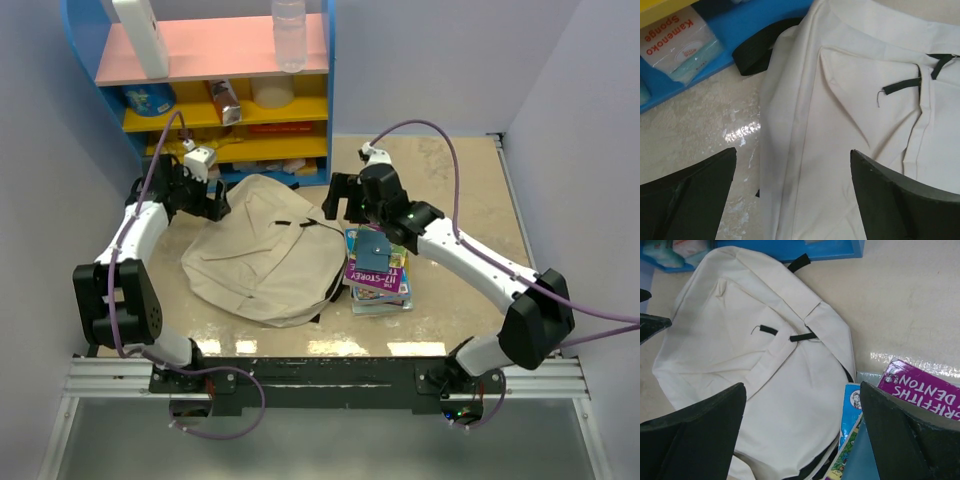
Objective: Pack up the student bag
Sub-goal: Unzip the student bag at the center of the board.
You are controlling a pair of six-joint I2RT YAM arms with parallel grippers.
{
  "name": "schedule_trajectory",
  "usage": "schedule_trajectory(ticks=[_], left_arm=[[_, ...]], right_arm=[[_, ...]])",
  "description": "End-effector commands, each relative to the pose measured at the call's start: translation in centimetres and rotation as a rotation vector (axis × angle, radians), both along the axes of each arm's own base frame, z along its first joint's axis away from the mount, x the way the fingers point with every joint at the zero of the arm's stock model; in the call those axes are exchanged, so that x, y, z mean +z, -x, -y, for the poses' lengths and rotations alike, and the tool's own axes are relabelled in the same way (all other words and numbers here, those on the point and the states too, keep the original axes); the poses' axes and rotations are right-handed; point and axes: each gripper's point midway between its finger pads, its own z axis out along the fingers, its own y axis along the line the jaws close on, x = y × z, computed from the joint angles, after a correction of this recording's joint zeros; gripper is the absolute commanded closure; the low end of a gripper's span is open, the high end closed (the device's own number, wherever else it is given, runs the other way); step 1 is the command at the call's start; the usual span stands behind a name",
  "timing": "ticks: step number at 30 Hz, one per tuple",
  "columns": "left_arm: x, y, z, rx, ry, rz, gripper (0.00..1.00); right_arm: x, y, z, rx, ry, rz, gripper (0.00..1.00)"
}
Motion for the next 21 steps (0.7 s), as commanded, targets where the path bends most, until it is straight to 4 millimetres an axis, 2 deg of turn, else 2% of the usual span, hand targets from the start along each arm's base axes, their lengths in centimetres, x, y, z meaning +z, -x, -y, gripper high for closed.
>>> schedule_trajectory(ticks=[1, 6, 11, 13, 14, 15, 17, 18, 21], left_arm=[[-0.3, -1.4, -2.1, 0.041, -0.004, 0.021, 0.0], [-2.1, -1.6, -2.6, 0.056, -0.017, -0.007, 0.0], [-4.1, -0.7, -1.7, 0.007, 0.009, -0.041, 0.0], [-4.7, -0.6, -1.9, -0.001, -0.007, -0.04, 0.12], [-5.3, -0.3, -2.0, 0.003, -0.02, -0.052, 0.2], [-5.7, -0.1, -2.1, 0.004, -0.025, -0.06, 0.36], [-6.4, 0.4, -2.2, 0.002, -0.037, -0.076, 0.53], [-6.6, 0.6, -2.2, 0.001, -0.038, -0.079, 0.68], [-7.0, 1.4, -2.2, -0.001, -0.039, -0.093, 0.9]], right_arm=[[1.0, -0.1, -1.7, 0.009, 0.008, 0.059, 0.02], [-0.6, 1.6, -4.7, 0.071, 0.044, 0.057, 0.01], [-2.1, 3.0, -6.8, 0.111, 0.056, 0.062, 0.02], [-2.6, 3.3, -7.4, 0.124, 0.067, 0.069, 0.02], [-3.4, 3.8, -8.1, 0.142, 0.084, 0.064, 0.03], [-3.6, 3.7, -8.4, 0.142, 0.088, 0.073, 0.04], [-4.8, 4.0, -9.5, 0.168, 0.115, 0.067, 0.07], [-5.3, 3.9, -9.9, 0.176, 0.124, 0.062, 0.08], [-6.7, 3.6, -10.9, 0.189, 0.16, 0.051, 0.1]])
